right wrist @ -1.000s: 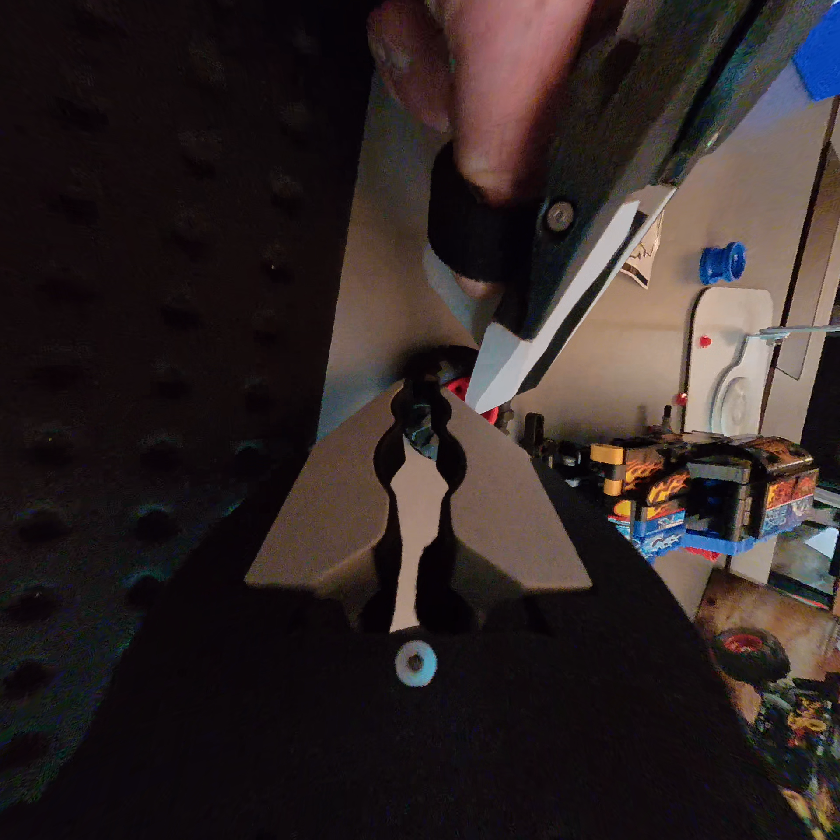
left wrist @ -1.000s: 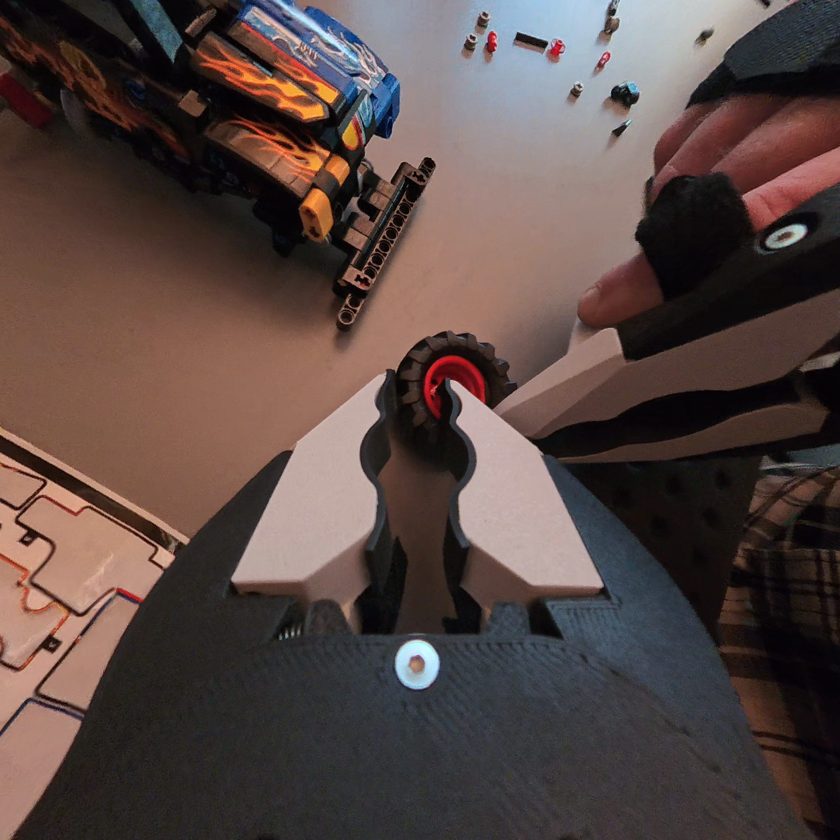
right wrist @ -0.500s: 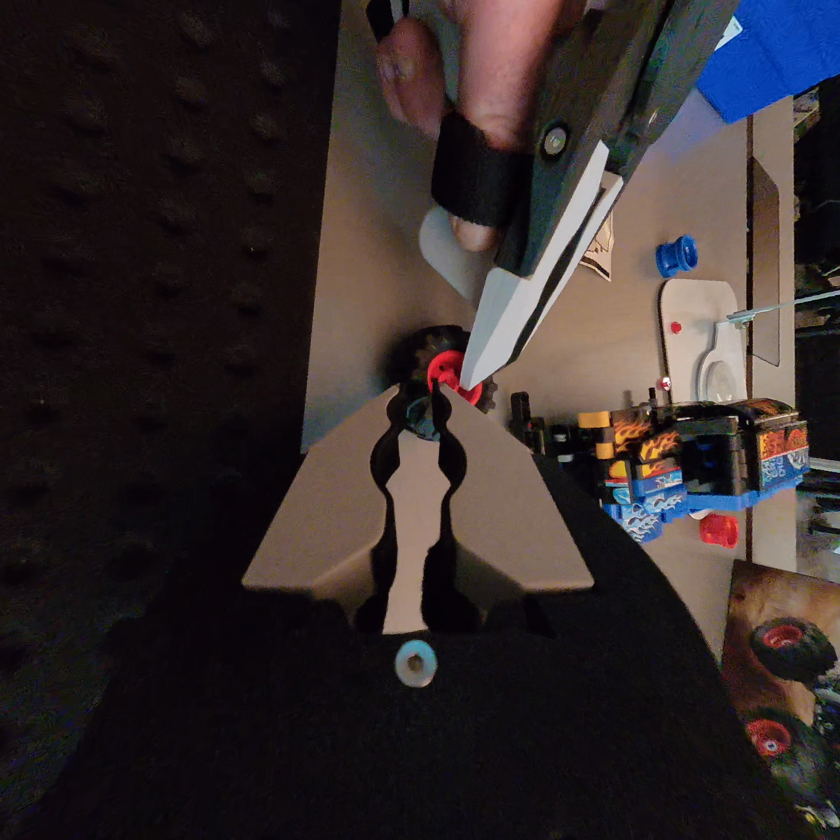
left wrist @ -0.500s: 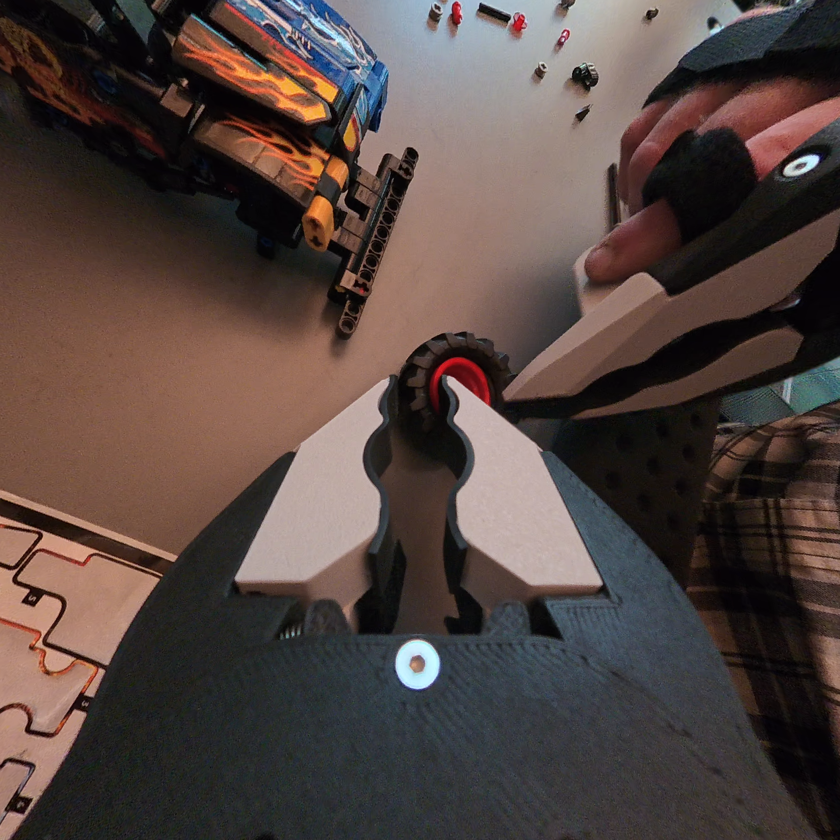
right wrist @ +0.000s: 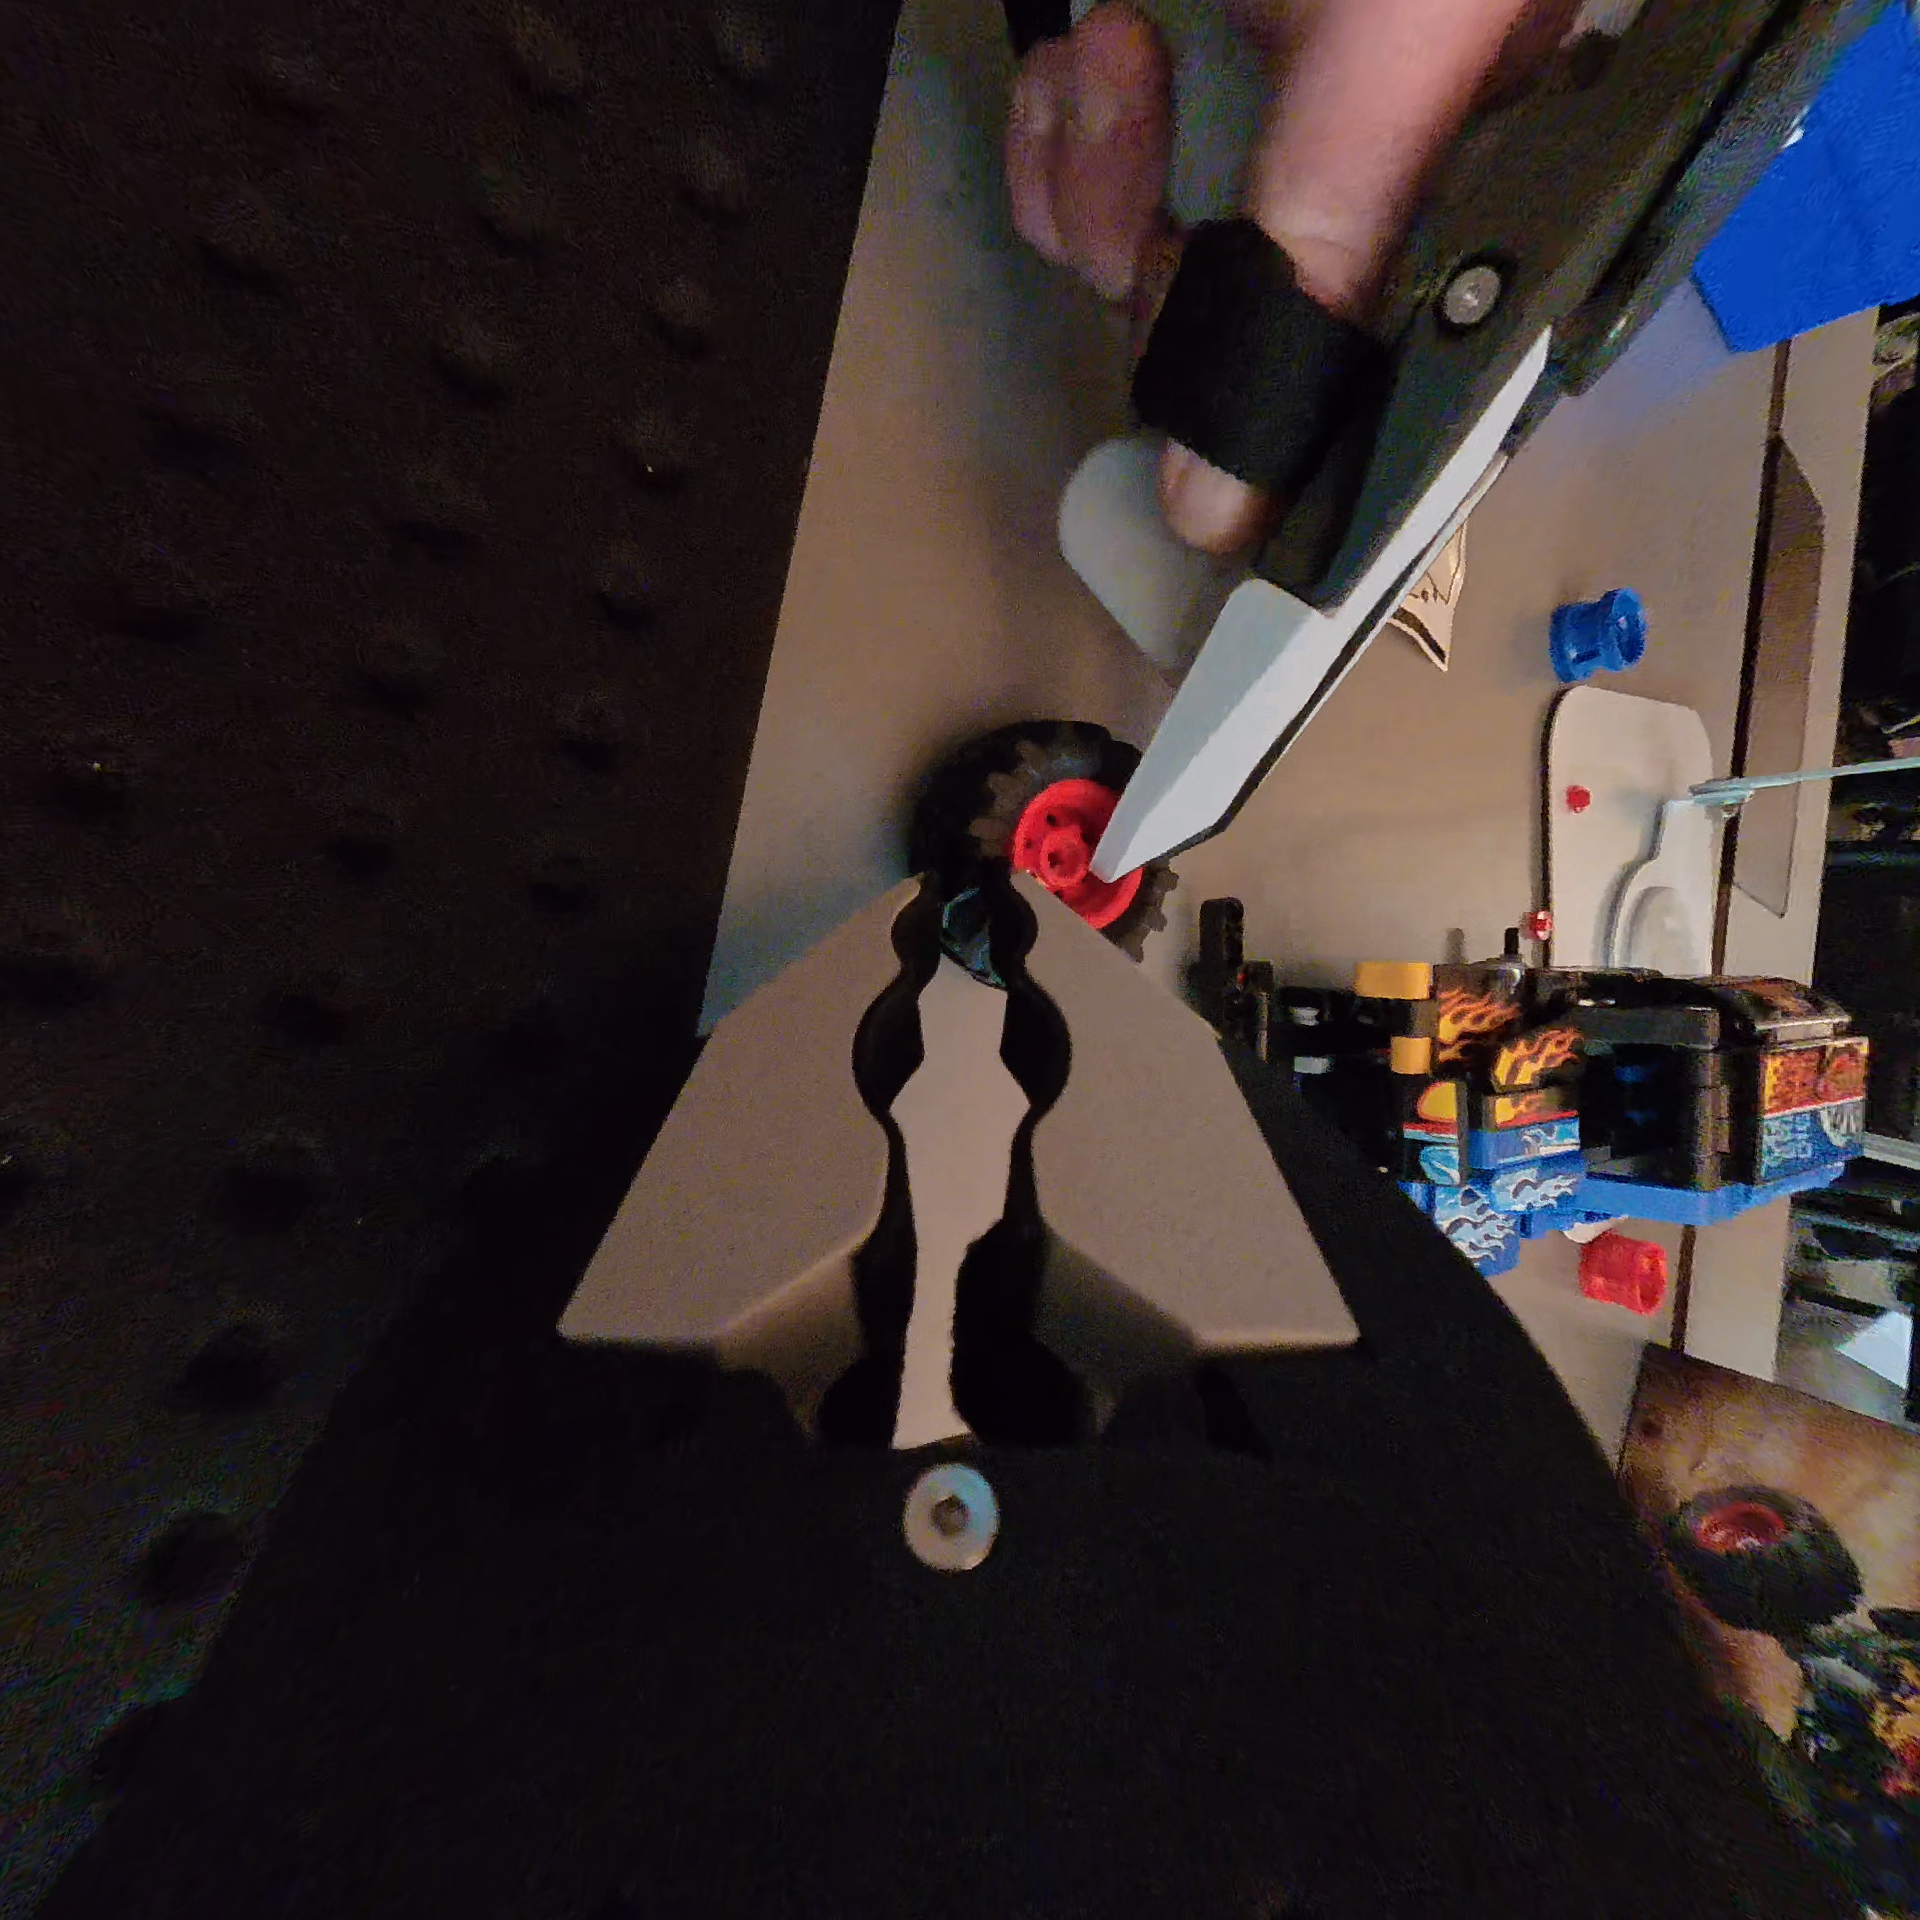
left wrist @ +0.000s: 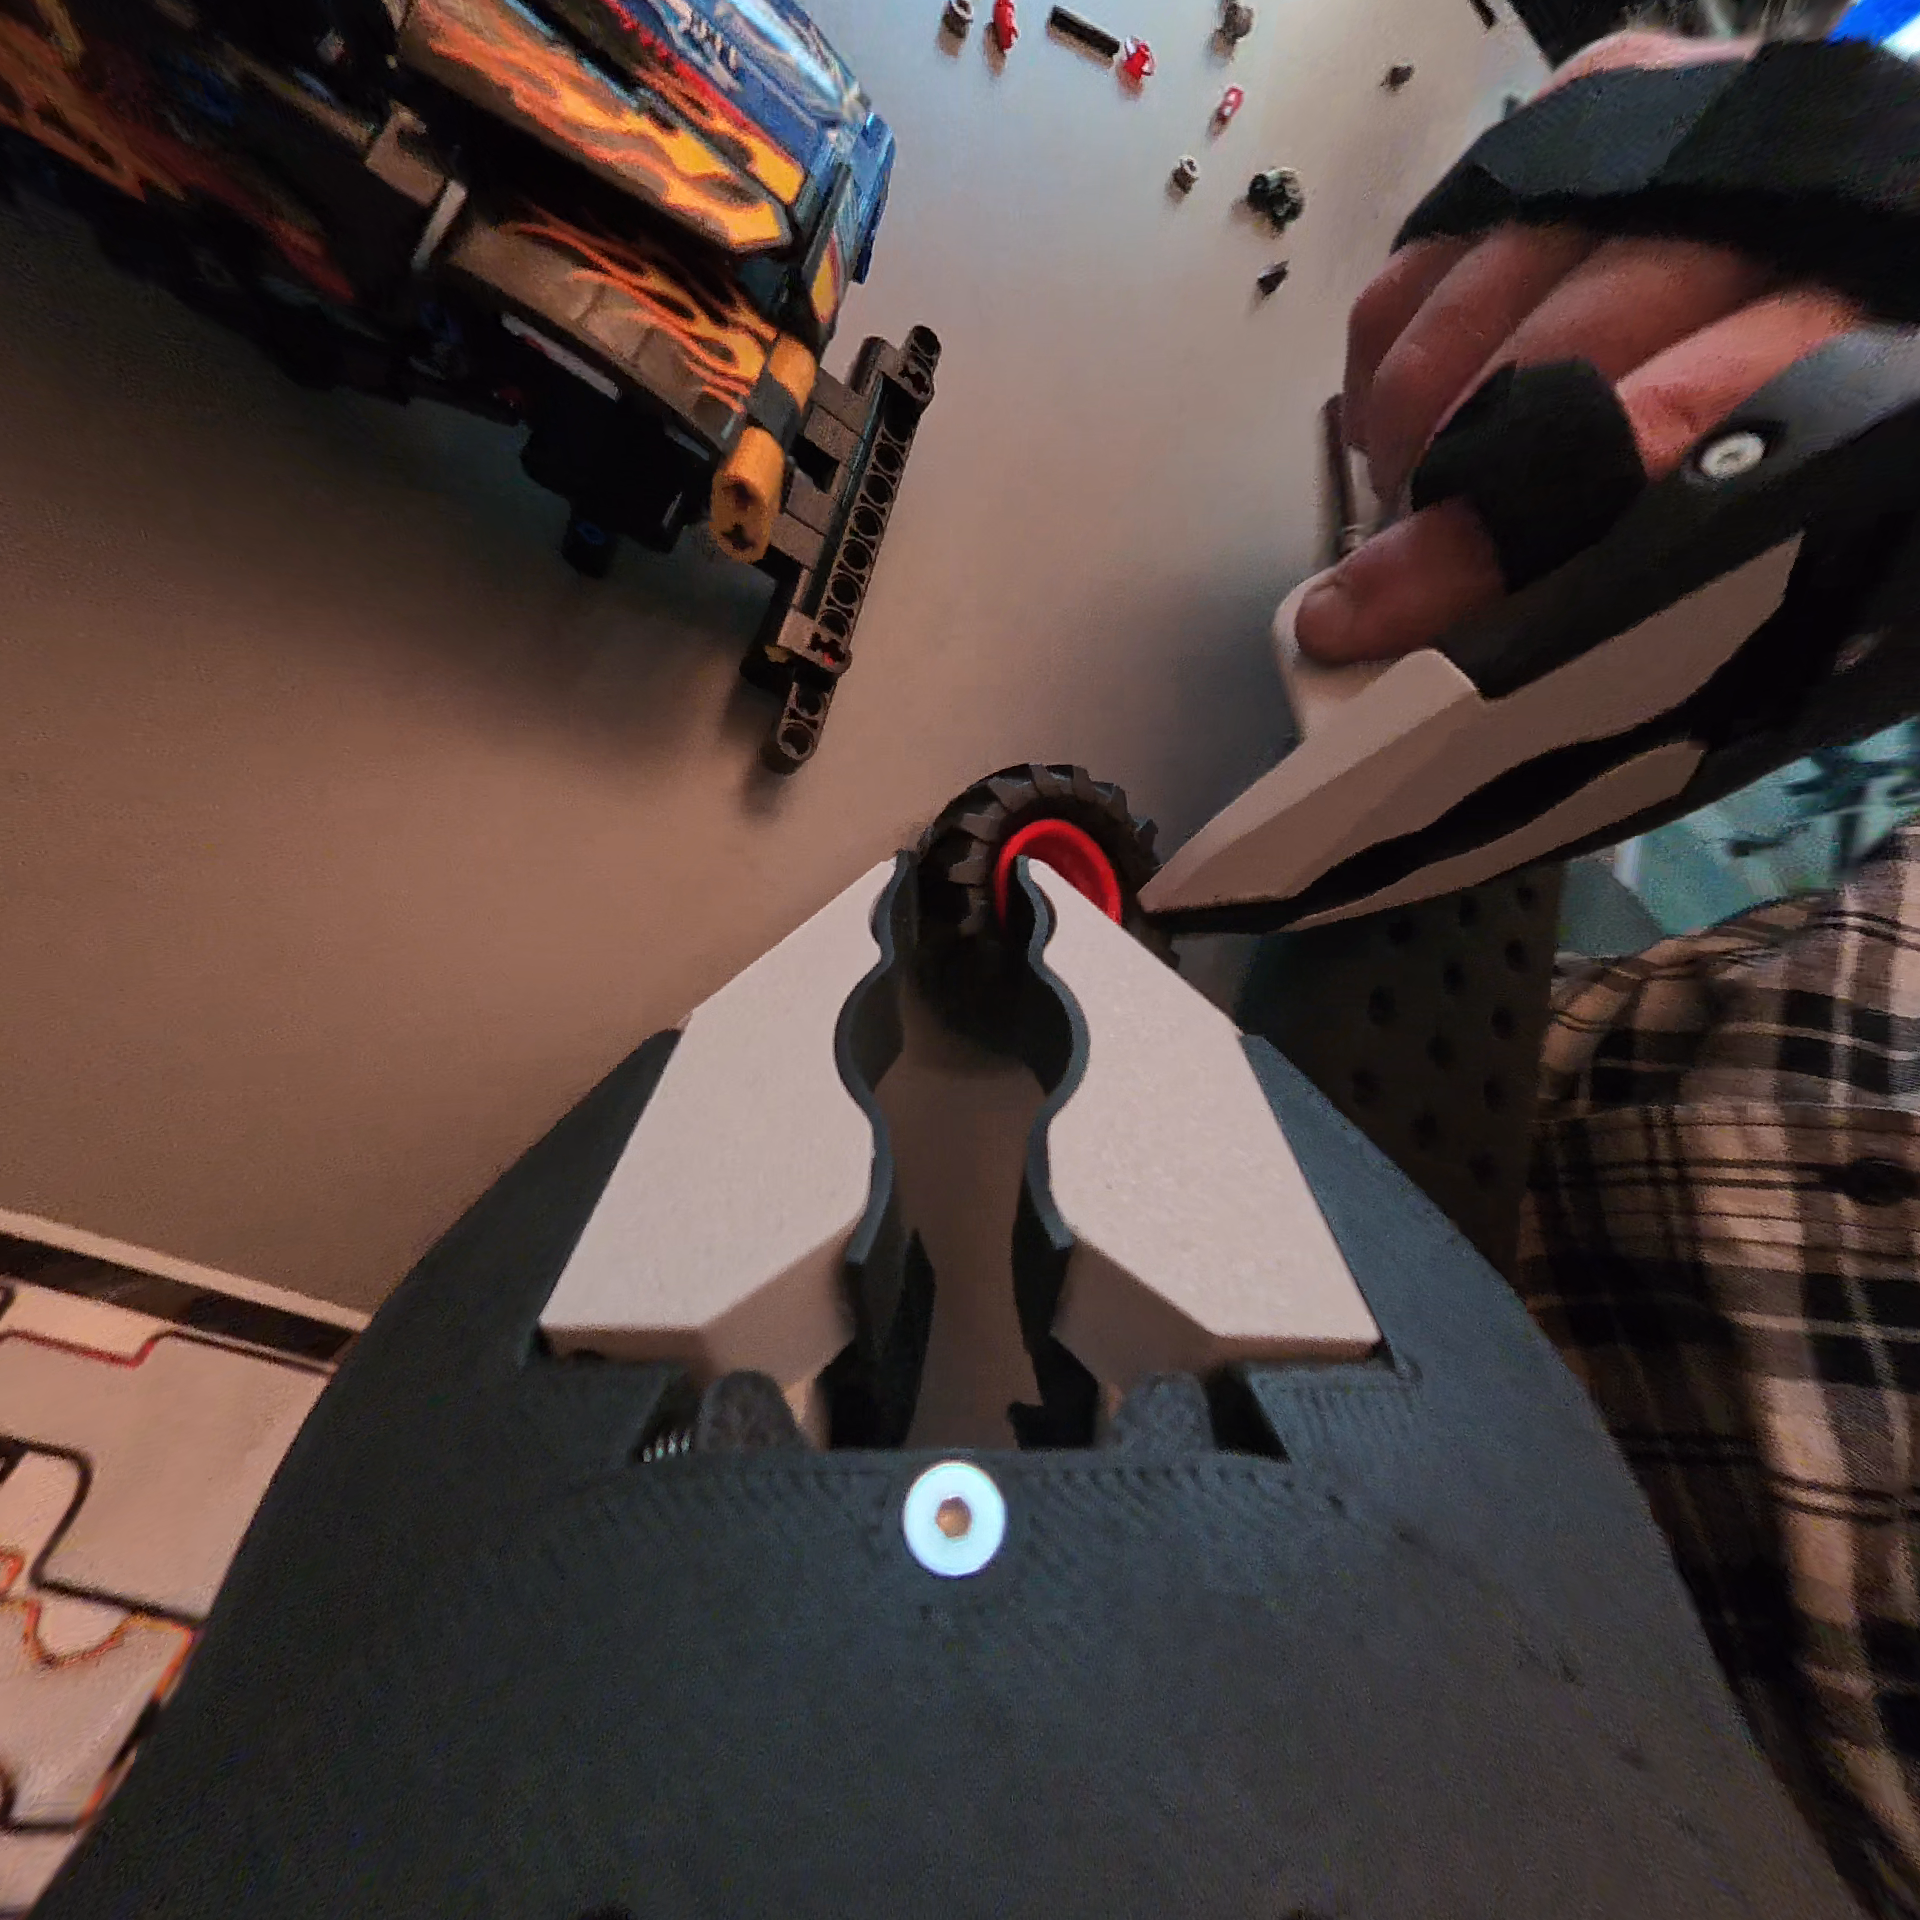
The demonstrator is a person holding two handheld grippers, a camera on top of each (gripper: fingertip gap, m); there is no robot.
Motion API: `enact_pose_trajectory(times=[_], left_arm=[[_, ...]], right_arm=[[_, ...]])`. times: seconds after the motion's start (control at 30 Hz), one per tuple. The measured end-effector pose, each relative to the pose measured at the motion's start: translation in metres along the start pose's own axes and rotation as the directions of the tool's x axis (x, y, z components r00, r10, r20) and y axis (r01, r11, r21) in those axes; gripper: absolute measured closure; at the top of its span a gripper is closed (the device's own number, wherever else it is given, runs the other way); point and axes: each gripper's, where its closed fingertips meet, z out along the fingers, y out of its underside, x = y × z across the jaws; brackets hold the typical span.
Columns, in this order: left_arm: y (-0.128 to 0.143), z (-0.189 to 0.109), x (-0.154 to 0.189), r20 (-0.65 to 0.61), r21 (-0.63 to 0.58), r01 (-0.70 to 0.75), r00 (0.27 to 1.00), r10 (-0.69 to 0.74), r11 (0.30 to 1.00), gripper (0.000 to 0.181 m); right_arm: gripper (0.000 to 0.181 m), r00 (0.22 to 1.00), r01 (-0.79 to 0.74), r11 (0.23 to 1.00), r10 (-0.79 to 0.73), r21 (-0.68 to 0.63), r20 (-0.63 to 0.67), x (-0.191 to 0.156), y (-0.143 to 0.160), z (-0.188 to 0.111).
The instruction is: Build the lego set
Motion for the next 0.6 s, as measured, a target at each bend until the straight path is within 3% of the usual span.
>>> enact_pose_trajectory(times=[0.27, 0.6], left_arm=[[-0.001, -0.001, 0.002, -0.051, 0.036, 0.031, 0.998, -0.03, 0.999, 0.162], [0.001, -0.003, 0.005, 0.033, 0.027, -0.065, 0.997, 0.065, 0.997, 0.16]], right_arm=[[0.171, 0.995, -0.093, 0.992, 0.095, 0.079, -0.02, 0.004, -0.003, -0.001], [0.168, 0.994, -0.101, 0.994, 0.102, 0.038, -0.025, 0.017, 0.015, -0.01]])
